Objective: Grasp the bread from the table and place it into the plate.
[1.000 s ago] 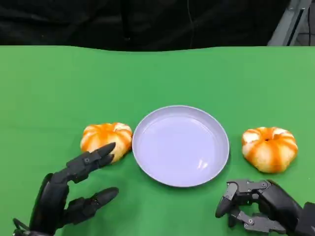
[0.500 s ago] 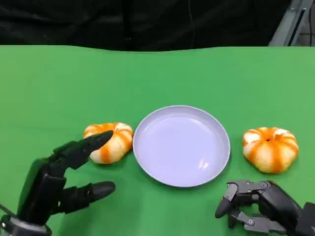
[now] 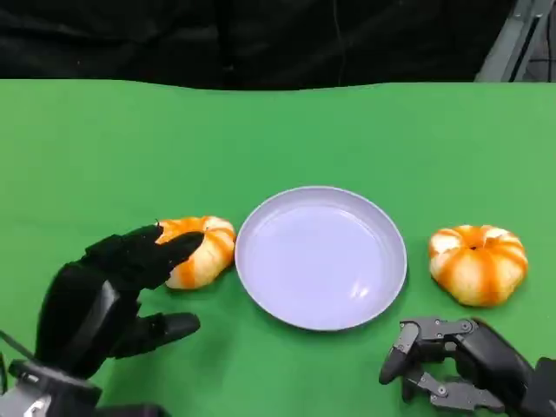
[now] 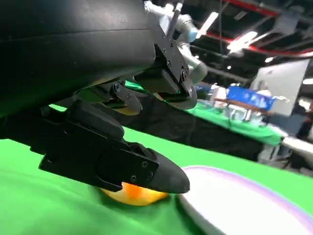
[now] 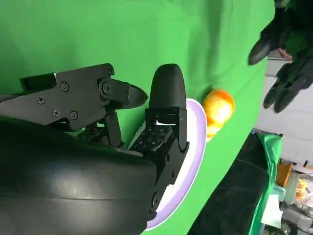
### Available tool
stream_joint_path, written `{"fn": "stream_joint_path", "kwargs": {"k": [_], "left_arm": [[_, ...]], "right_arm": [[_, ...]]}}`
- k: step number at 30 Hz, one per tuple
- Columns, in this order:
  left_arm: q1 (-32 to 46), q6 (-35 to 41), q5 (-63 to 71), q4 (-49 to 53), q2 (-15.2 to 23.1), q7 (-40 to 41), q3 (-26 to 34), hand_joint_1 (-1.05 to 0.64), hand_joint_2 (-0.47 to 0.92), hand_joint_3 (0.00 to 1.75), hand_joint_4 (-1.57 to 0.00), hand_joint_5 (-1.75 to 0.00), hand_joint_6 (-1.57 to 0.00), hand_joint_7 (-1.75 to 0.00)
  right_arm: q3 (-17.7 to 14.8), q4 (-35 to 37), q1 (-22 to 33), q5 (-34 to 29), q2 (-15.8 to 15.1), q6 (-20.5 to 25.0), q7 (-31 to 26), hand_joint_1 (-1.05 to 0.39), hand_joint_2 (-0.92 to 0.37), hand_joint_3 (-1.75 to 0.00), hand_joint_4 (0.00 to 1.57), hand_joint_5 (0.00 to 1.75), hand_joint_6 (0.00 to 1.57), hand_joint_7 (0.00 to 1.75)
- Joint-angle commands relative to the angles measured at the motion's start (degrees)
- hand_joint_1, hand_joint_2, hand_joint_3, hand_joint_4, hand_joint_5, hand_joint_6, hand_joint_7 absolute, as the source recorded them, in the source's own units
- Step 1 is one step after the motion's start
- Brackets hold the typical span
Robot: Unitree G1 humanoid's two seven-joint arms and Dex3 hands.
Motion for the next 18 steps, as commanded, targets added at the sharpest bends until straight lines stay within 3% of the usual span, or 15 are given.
{"fn": "stream_joint_path", "kwargs": {"k": [1, 18], "left_arm": [[-3.29, 2.8, -1.8, 3.27, 1.75, 0.09, -3.09, -0.82, 0.92, 0.09, -0.55, 0.0, -0.63, 0.0], [-14.3, 5.3, -7.01, 19.47, 0.29, 1.58, -11.67, -0.8, 0.92, 0.13, -0.55, 0.0, -0.58, 0.0]], "right_arm": [[-0.51, -0.61, 0.45, 0.03, -0.69, -0.55, -0.43, -0.01, -0.92, -0.47, 0.72, 1.5, 0.83, 1.02], [-0.3, -1.75, 0.82, -0.09, -0.58, 0.16, -0.84, 0.0, -0.92, -0.48, 0.72, 1.51, 0.83, 1.03]]}}
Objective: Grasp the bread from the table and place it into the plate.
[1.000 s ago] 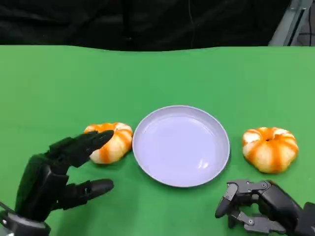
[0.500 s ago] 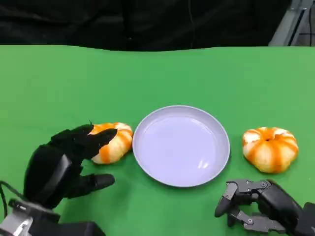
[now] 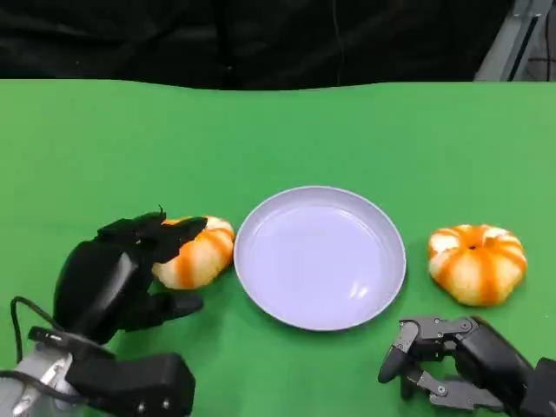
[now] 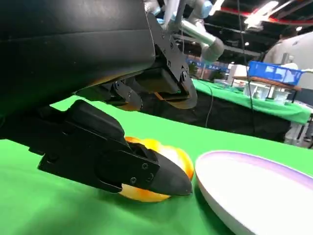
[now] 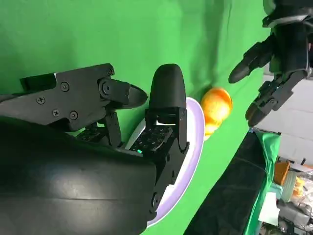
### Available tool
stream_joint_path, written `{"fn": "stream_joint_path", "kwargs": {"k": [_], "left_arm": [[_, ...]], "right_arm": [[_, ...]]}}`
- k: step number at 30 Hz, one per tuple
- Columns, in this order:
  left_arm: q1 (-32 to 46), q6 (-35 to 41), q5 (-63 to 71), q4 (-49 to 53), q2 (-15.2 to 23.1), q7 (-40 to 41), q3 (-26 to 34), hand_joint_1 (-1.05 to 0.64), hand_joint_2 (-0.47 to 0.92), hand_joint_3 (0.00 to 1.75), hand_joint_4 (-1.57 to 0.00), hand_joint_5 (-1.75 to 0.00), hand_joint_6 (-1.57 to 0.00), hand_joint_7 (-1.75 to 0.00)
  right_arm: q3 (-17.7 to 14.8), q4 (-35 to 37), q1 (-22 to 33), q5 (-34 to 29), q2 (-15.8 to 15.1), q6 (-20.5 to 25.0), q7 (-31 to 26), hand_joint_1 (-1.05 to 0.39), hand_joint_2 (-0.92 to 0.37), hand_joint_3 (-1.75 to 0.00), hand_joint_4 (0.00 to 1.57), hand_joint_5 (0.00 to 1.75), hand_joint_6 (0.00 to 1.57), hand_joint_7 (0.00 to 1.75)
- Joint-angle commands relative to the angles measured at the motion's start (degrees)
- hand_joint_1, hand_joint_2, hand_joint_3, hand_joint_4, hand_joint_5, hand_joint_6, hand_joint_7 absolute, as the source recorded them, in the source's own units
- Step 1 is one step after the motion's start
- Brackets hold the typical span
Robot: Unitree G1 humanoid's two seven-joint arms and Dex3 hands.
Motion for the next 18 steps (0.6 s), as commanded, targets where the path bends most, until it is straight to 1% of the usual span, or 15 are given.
{"fn": "stream_joint_path", "kwargs": {"k": [1, 5, 11, 18], "left_arm": [[-3.18, 0.79, -1.85, 4.76, -0.25, 0.16, -1.52, -0.8, 0.92, 0.14, -0.55, 0.0, -0.58, 0.0], [-5.06, 1.17, -2.7, 8.09, -0.63, 0.54, -2.95, -0.79, 0.92, 0.14, -0.56, -0.01, -0.58, 0.0], [-8.46, 3.49, -3.87, 13.57, -2.27, -1.1, -4.77, -0.79, 0.92, 0.15, -0.58, -0.01, -0.58, 0.0], [-10.26, 4.74, -5.17, 16.36, -3.38, -2.82, -6.45, -0.79, 0.92, 0.15, -0.6, -0.01, -0.58, 0.0]], "right_arm": [[-0.38, -1.09, 0.64, 0.15, -0.58, 0.23, -0.31, 0.0, -0.92, -0.48, 0.72, 1.51, 0.83, 1.03], [-0.31, -1.9, 1.02, 0.1, -0.55, 0.87, -0.42, -0.01, -0.92, -0.48, 0.72, 1.51, 0.83, 1.03], [-0.29, -2.37, 1.35, 0.29, -0.43, 1.11, -0.42, 0.0, -0.92, -0.48, 0.72, 1.51, 0.83, 1.03], [-0.3, -2.41, 1.48, 0.11, -0.53, 1.35, -0.58, -0.01, -0.92, -0.48, 0.72, 1.5, 0.83, 1.04]]}}
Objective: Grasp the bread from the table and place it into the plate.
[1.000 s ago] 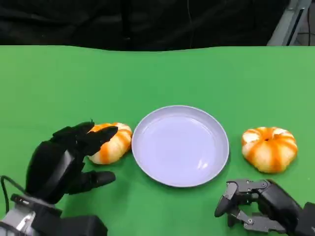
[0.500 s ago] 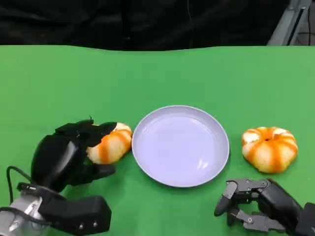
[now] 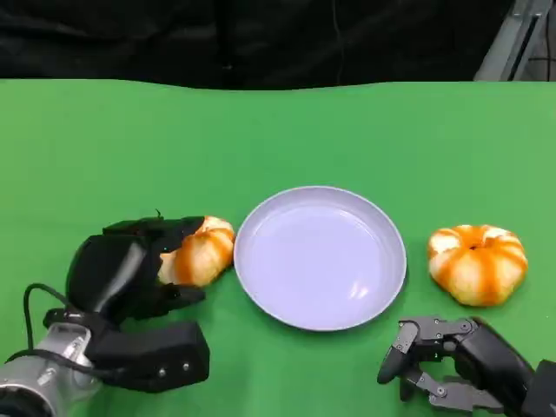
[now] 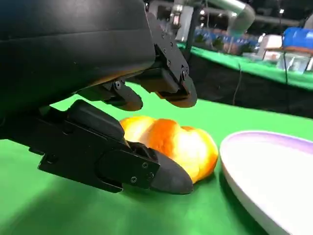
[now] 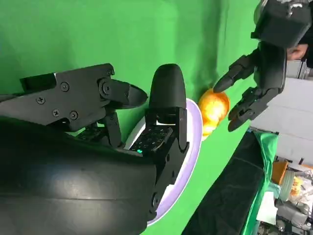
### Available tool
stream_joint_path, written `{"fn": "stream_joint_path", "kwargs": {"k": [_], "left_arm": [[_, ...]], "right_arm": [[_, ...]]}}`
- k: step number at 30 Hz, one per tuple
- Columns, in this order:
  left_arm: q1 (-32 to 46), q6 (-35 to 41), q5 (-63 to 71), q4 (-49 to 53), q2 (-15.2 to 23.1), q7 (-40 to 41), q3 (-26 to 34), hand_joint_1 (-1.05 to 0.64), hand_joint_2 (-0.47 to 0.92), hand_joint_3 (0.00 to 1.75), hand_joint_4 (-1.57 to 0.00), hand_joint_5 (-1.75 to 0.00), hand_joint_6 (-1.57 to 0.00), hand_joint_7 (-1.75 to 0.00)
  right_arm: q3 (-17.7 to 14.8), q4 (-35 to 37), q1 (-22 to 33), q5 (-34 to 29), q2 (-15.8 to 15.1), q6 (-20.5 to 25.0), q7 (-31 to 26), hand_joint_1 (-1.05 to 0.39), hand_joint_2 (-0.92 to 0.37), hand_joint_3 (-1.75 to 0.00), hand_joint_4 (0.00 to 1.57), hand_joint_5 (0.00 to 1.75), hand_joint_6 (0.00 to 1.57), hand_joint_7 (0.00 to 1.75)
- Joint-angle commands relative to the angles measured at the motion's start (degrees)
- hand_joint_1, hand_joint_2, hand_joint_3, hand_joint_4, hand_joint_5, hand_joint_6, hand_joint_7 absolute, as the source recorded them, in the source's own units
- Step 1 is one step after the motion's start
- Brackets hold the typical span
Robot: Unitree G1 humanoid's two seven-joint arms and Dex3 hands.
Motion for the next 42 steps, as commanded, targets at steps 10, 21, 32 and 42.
{"fn": "stream_joint_path", "kwargs": {"k": [10, 21, 32, 42], "left_arm": [[-3.4, 2.03, -1.44, 4.06, -1.98, -3.02, -2.97, -0.79, 0.92, 0.15, -0.64, -0.02, -0.58, 0.0], [-4.32, 2.69, -1.24, 5.11, -3.04, -3.29, -4.55, -0.6, 0.92, 0.09, -0.66, -0.01, -0.6, 0.0], [-4.1, 2.2, -2.25, 5.29, -2.61, -5.84, -5.17, -0.01, 0.85, 0.03, -0.64, 0.0, -0.6, 0.0], [-3.82, 2.27, -3.03, 4.9, -1.92, -6.79, -5.22, 0.02, 0.85, 0.01, -0.67, -0.02, -0.62, -0.01]], "right_arm": [[-0.29, 0.07, 0.51, -0.39, -0.76, -0.33, -0.63, -0.02, -0.92, -0.48, 0.71, 1.5, 0.82, 1.03], [-0.31, 0.52, 0.25, -0.19, -0.59, -0.54, -0.53, -0.02, -0.92, -0.47, 0.72, 1.49, 0.82, 1.02], [-0.3, 0.06, 0.35, -0.12, -0.6, -0.13, -0.55, -0.03, -0.92, -0.47, 0.72, 1.5, 0.83, 1.02], [-0.24, 0.27, 0.33, -0.65, -0.85, -0.52, -0.83, -0.03, -0.92, -0.47, 0.72, 1.49, 0.83, 1.02]]}}
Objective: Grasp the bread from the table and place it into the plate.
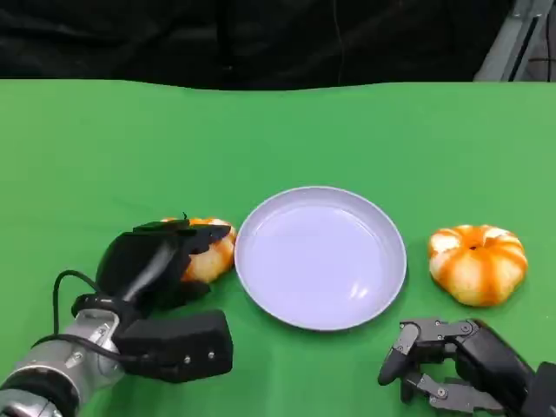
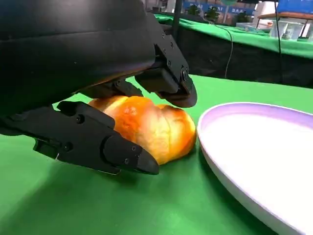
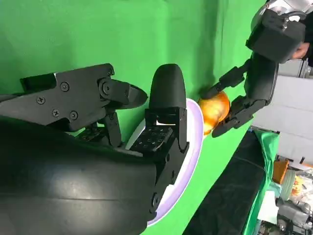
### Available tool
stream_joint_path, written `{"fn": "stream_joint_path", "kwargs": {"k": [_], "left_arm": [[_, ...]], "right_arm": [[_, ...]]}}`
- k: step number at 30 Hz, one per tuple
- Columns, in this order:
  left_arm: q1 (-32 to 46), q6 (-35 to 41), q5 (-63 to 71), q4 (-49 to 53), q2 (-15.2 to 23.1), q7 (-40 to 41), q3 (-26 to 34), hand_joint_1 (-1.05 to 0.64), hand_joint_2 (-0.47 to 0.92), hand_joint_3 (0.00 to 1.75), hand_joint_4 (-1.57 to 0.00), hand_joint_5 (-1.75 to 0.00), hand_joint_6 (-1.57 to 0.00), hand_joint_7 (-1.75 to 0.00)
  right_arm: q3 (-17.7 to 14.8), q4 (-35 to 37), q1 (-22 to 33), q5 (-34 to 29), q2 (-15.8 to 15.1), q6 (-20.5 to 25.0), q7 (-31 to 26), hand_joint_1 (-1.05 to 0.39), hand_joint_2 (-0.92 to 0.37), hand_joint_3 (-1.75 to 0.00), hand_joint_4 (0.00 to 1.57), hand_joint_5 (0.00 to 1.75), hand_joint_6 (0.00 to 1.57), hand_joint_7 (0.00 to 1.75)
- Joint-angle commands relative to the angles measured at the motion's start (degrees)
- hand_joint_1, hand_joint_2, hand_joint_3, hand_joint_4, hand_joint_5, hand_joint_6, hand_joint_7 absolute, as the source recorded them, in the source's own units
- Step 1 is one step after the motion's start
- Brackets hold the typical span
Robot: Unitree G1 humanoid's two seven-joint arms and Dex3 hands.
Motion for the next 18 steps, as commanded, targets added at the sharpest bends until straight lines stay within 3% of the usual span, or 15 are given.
{"fn": "stream_joint_path", "kwargs": {"k": [1, 7, 8, 9, 10, 11, 13, 15, 18], "left_arm": [[0.44, 0.43, -0.75, 0.43, 1.16, -1.62, -0.03, 0.0, 0.86, 0.01, -0.73, -0.04, -0.67, -0.03], [0.53, 2.58, -1.08, 0.34, 0.51, 0.6, 0.2, -0.04, 0.87, 0.01, -0.85, -0.07, -0.81, -0.04], [0.52, 3.82, -0.92, 0.33, 0.21, 1.83, 0.14, -0.12, 0.87, 0.01, -0.68, -0.76, -0.79, -0.42], [0.52, 4.7, -0.81, 0.32, 0.01, 2.69, 0.07, -0.14, 0.87, 0.01, -0.55, -1.12, -0.7, -0.7], [0.51, 5.2, -0.77, 0.31, -0.11, 3.19, -0.01, -0.16, 0.88, 0.0, -0.46, -1.35, -0.64, -0.89], [0.6, 5.6, -1.13, 0.26, -0.31, 3.86, 0.32, -0.16, 0.87, 0.0, -0.45, -1.47, -0.61, -1.05], [0.72, 6.13, -1.57, 0.2, -0.58, 4.73, 0.72, -0.14, 0.87, 0.0, -0.46, -1.69, -0.48, -1.53], [0.94, 6.69, -2.5, 0.14, -0.94, 4.6, 1.48, -0.12, 0.86, 0.0, -0.48, -1.73, -0.44, -1.68], [1.26, 6.62, -3.5, 0.0, -1.23, 5.3, 2.13, -0.08, 0.84, 0.0, -0.5, -1.74, -0.45, -1.74]], "right_arm": [[-0.25, 0.15, 0.08, -0.51, -0.87, -0.48, -0.37, -0.03, -0.92, -0.47, 0.72, 1.5, 0.82, 1.02], [-0.4, 0.37, 0.03, -0.32, -0.72, -0.28, -0.19, -0.04, -0.92, -0.47, 0.72, 1.5, 0.82, 1.02], [-0.44, 0.51, -0.01, -0.19, -0.65, -0.26, -0.12, -0.04, -0.92, -0.47, 0.72, 1.5, 0.82, 1.02], [-0.46, 0.6, -0.04, -0.1, -0.61, -0.25, -0.08, -0.03, -0.92, -0.47, 0.72, 1.5, 0.82, 1.02], [-0.47, 0.65, -0.06, -0.06, -0.59, -0.25, -0.05, -0.03, -0.92, -0.47, 0.72, 1.5, 0.82, 1.02], [-0.46, 0.46, -0.02, 0.08, -0.54, -0.07, 0.05, -0.03, -0.92, -0.47, 0.72, 1.5, 0.82, 1.02], [-0.45, 0.22, 0.04, 0.27, -0.49, 0.14, 0.18, -0.03, -0.92, -0.47, 0.71, 1.5, 0.82, 1.01], [-0.43, 0.19, 0.07, 0.14, -0.53, -0.08, 0.12, -0.03, -0.92, -0.47, 0.71, 1.5, 0.83, 1.01], [-0.37, -0.13, 0.2, -0.35, -0.69, 0.05, -0.2, -0.02, -0.92, -0.47, 0.71, 1.5, 0.83, 1.01]]}}
